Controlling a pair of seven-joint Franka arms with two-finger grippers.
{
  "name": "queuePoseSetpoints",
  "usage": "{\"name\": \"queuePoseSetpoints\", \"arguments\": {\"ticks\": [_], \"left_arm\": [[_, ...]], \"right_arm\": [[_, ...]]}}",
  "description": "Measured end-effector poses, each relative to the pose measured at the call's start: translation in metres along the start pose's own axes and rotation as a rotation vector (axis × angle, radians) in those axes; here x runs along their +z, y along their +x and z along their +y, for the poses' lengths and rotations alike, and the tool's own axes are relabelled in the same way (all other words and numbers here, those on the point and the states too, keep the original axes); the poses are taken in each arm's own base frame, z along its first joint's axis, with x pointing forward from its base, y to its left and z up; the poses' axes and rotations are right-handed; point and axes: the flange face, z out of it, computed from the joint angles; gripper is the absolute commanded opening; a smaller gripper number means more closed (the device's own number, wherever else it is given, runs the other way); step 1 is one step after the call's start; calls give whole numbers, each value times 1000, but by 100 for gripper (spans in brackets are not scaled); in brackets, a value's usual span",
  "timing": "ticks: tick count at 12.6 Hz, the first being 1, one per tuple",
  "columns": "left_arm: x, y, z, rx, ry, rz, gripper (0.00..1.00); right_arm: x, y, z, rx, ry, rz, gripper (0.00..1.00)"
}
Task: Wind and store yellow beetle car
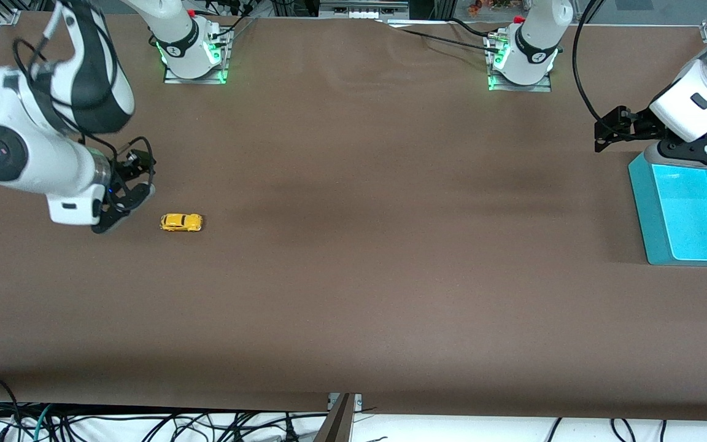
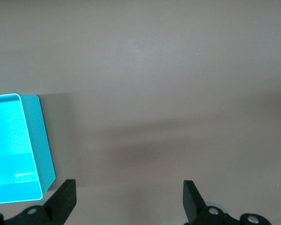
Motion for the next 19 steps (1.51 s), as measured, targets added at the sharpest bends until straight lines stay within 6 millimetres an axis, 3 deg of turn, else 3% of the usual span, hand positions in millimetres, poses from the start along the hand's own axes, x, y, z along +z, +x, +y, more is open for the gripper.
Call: {"name": "queuePoseSetpoints", "arguments": {"ticks": [4,9,15,17,18,19], "left_arm": [[0,0,0,0,0,0,100],[0,0,0,-1,0,0,100],[0,0,0,-1,-5,0,100],[0,0,0,-6,-33,-1,100],[0,0,-3,-12,-41,-1,100],[0,0,-5,-16,-42,-1,100]], "right_arm": [[72,3,27,-274,-55,50,100],[143,6,15,-536,-205,128,100],[187,5,3,-661,-272,149,99],[197,4,1,-679,-286,153,86],[200,3,0,-685,-290,154,72],[203,3,0,-689,-291,154,43]]}}
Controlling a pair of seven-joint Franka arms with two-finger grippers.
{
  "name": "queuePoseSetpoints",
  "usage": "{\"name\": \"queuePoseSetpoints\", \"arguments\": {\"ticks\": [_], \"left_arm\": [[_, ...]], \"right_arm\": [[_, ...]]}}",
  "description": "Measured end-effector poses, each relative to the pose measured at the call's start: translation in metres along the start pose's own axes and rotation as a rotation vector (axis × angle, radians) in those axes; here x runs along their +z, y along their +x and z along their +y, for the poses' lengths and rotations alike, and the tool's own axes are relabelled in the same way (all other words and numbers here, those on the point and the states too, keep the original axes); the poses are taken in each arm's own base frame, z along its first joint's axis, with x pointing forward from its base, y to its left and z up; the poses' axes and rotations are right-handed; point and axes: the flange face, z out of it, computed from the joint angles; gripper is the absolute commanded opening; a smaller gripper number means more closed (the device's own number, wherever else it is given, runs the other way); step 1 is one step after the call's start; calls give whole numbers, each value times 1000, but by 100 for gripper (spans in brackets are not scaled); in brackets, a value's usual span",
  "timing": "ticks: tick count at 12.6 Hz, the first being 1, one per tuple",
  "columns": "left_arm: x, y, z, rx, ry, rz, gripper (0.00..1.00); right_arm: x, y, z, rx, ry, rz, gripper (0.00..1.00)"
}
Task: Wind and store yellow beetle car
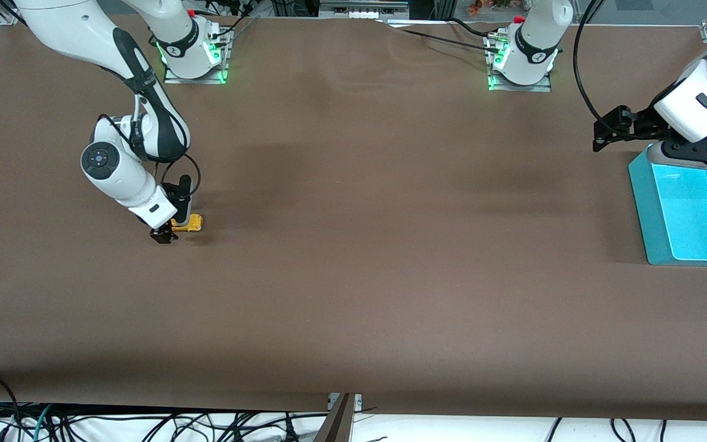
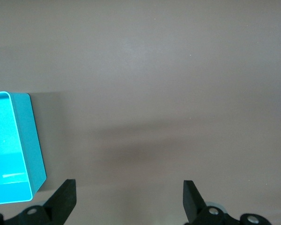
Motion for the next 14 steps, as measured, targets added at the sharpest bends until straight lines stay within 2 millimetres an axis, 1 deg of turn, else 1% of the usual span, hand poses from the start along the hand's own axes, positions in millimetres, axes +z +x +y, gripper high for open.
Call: {"name": "queuePoseSetpoints", "arguments": {"ticks": [1,3,4,8,10,11,12,13,14], "left_arm": [[0,0,-1,-1,0,0,100],[0,0,-1,-1,0,0,100],[0,0,-1,-1,0,0,100],[0,0,-1,-1,0,-1,100],[0,0,-1,-1,0,-1,100],[0,0,-1,-1,0,-1,100],[0,0,-1,-1,0,-1,100],[0,0,-1,-1,0,-1,100],[0,0,-1,-1,0,-1,100]], "right_arm": [[1,0,0,-1,0,0,31],[1,0,-1,-2,0,0,17],[0,0,0,-2,-1,0,14],[-1,0,0,-1,-3,1,13],[0,-4,0,6,-2,-1,14],[0,-12,0,17,0,-3,14],[1,-27,0,23,2,-5,14],[2,-48,0,27,4,-7,14],[3,-77,-2,32,5,-9,15]]}}
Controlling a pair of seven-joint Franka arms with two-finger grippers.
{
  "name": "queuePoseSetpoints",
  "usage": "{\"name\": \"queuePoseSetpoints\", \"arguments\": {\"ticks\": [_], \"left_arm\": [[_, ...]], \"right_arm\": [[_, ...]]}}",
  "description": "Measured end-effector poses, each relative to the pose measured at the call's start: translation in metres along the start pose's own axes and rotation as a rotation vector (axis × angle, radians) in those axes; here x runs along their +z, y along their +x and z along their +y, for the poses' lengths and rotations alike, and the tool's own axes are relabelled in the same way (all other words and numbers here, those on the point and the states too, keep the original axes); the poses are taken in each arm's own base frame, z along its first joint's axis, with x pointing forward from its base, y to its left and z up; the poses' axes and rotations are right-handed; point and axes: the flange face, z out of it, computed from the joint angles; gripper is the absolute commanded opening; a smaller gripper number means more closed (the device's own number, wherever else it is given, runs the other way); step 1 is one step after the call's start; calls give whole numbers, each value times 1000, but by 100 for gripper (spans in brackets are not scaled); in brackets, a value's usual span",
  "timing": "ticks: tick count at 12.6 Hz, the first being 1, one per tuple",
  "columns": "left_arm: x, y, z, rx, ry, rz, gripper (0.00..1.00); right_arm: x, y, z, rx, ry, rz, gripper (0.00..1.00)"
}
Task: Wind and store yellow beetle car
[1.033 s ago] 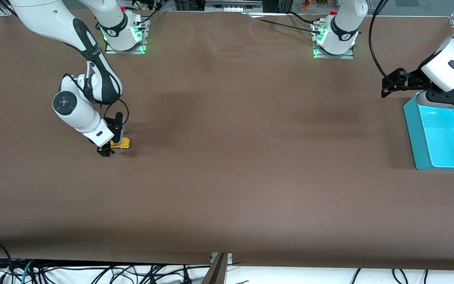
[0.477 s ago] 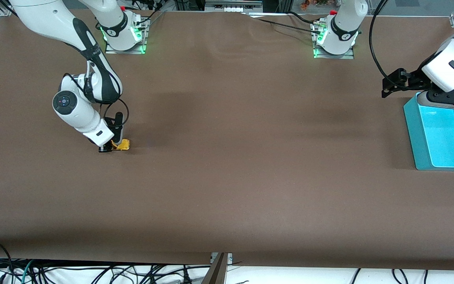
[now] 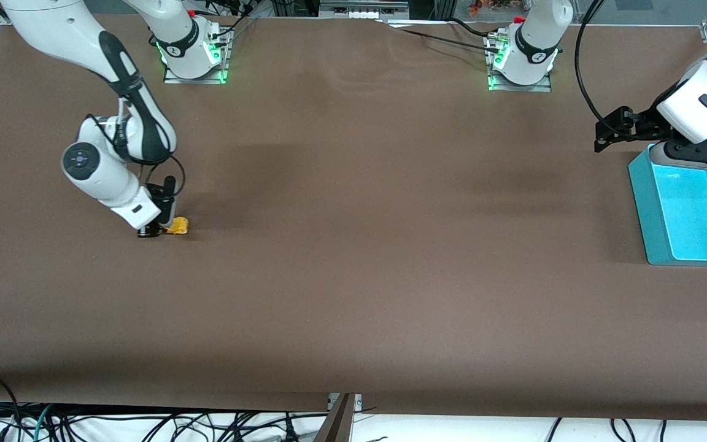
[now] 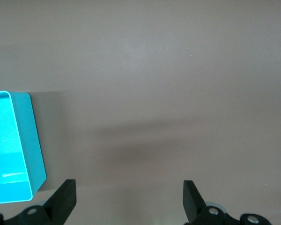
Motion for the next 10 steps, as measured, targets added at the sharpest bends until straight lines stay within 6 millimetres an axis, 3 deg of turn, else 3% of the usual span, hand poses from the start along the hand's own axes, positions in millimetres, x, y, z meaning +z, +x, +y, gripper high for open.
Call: {"name": "queuePoseSetpoints", "arguments": {"ticks": [4,5,7,8,9,10], "left_arm": [[0,0,0,0,0,0,100],[0,0,0,0,0,0,100],[0,0,0,0,0,0,100],[0,0,0,0,0,0,100],[0,0,0,0,0,0,100],[0,0,0,0,0,0,100]], "right_arm": [[6,-114,-8,-28,-5,-13,16],[6,-132,-9,-37,-7,-16,15],[7,-144,-8,-45,-8,-18,22],[7,-143,-8,-46,-7,-17,81],[7,-143,-8,-47,-7,-17,100],[10,-141,-8,-45,-4,-12,100]]}}
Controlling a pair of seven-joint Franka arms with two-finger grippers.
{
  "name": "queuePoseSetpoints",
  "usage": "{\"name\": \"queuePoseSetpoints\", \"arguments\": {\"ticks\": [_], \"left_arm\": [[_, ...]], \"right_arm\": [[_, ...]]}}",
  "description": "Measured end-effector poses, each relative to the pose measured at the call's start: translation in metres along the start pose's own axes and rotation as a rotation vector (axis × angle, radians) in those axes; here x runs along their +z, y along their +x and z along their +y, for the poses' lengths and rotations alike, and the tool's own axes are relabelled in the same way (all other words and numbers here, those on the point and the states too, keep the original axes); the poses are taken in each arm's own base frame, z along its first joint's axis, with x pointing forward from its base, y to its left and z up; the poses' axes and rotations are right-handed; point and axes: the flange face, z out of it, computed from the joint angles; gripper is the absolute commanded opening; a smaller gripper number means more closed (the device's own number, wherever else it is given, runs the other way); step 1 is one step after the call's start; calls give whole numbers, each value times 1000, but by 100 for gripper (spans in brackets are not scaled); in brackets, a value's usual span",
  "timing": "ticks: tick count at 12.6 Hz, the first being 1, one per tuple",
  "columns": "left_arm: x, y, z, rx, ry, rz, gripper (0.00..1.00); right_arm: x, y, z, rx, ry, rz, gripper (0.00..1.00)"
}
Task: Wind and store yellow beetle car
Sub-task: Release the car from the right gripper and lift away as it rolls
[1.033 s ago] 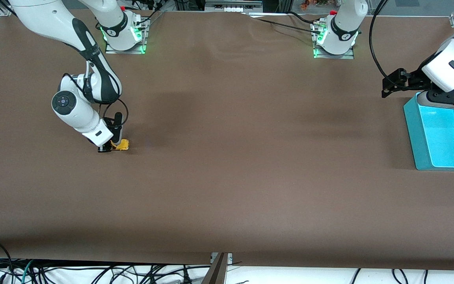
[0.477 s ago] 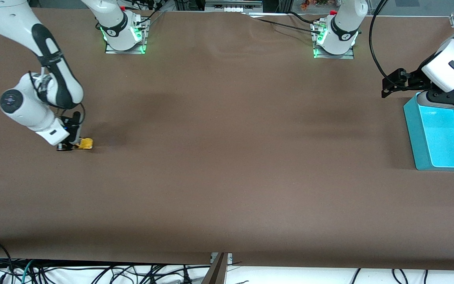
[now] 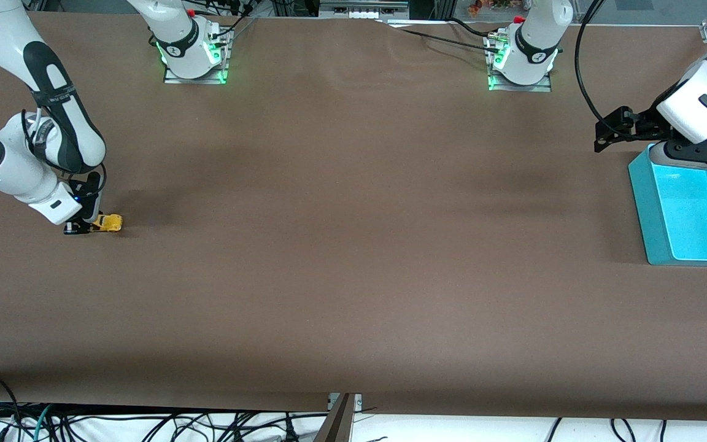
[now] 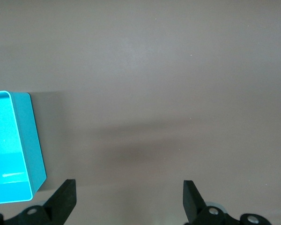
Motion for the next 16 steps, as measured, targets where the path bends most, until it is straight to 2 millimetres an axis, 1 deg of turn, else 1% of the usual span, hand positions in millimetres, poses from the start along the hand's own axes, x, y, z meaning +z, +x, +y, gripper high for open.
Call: {"name": "queuePoseSetpoints", "arguments": {"ticks": [2,3,6,7,11,14,16], "left_arm": [[0,0,0,0,0,0,100],[0,0,0,0,0,0,100],[0,0,0,0,0,0,100],[0,0,0,0,0,0,100],[0,0,0,0,0,0,100],[0,0,0,0,0,0,100],[0,0,0,0,0,0,100]], "right_arm": [[11,10,3,11,10,27,100],[13,13,8,8,19,35,100],[-3,11,29,2,40,47,100],[-7,9,33,3,40,47,100],[-7,12,35,17,36,63,100],[-15,23,46,132,12,98,100],[-27,38,61,255,2,113,100]]}}
